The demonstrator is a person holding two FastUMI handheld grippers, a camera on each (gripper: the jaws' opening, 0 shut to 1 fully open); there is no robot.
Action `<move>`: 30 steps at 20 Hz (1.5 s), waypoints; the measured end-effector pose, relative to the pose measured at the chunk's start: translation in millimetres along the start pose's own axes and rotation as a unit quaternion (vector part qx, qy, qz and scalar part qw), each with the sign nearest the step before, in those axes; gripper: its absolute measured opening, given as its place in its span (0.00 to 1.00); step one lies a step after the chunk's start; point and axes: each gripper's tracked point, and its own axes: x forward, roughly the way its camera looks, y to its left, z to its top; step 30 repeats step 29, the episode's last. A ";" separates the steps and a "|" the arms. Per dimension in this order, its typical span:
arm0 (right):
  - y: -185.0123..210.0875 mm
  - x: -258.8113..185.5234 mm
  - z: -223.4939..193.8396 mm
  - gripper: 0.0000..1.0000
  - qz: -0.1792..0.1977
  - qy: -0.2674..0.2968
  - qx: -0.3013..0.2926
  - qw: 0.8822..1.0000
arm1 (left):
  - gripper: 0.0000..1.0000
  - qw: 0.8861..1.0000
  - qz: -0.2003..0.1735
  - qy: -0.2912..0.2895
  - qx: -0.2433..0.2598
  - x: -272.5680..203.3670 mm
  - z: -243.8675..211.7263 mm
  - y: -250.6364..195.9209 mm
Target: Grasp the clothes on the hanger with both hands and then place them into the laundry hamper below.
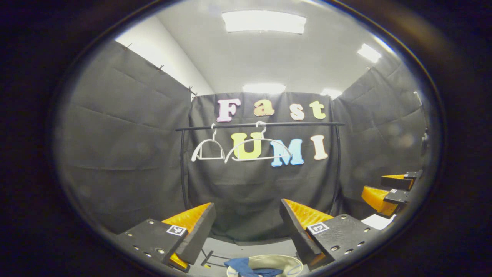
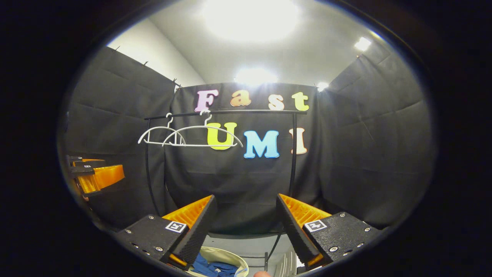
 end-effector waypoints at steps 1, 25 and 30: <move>-0.5 -7.1 2.0 0.96 0.000 -0.002 0.003 1.000 | 0.99 1.000 0.002 0.001 0.000 -4.7 0.1 0.0; -24.6 -52.7 5.4 0.95 -0.009 -0.002 0.017 1.000 | 0.99 1.000 0.020 -0.022 0.010 -52.1 21.9 -5.9; -26.3 -53.6 6.4 0.95 -0.009 -0.004 0.016 1.000 | 0.99 0.999 0.021 -0.023 0.010 -52.8 23.2 -6.9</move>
